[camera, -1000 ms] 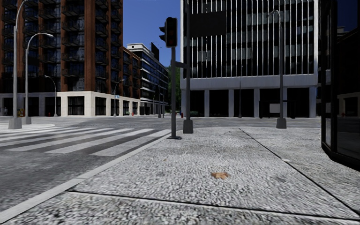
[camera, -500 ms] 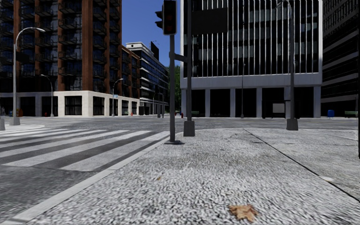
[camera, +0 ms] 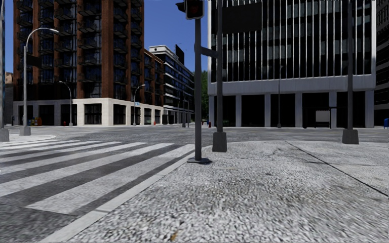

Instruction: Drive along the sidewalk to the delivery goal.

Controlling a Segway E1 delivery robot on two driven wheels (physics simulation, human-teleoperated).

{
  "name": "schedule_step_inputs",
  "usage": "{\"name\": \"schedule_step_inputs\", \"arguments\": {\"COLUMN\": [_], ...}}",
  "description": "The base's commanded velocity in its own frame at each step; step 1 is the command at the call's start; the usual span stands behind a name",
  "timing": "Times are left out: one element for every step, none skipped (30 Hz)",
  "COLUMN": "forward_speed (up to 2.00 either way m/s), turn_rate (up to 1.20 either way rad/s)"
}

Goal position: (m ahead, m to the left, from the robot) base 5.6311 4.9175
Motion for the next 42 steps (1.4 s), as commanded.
{"name": "schedule_step_inputs", "arguments": {"forward_speed": [1.66, 1.66, 1.66, 1.66, 1.66, 1.66, 1.66, 1.66, 1.66, 1.66, 1.66, 1.65, 1.65, 1.65, 1.65, 1.65, 1.65, 1.65, 1.65, 1.65, 1.65, 1.65, 1.65, 1.65, 1.65, 1.65, 1.65, 1.65, 1.65, 1.65, 1.65, 1.65, 1.65, 1.65, 1.65, 1.65, 1.64, 1.64, 1.64, 1.63, 1.63, 1.61], "turn_rate": [0.45, 0.45, 0.45, 0.45, 0.45, 0.45, 0.45, 0.45, 0.45, 0.45, 0.45, 0.45, 0.45, 0.45, 0.45, 0.45, 0.45, 0.45, 0.45, 0.45, 0.45, 0.45, 0.45, 0.45, 0.45, 0.45, 0.45, 0.45, 0.45, 0.45, 0.45, 0.45, 0.45, 0.45, 0.45, 0.45, 0.45, 0.45, 0.45, 0.45, 0.45, 0.45]}}
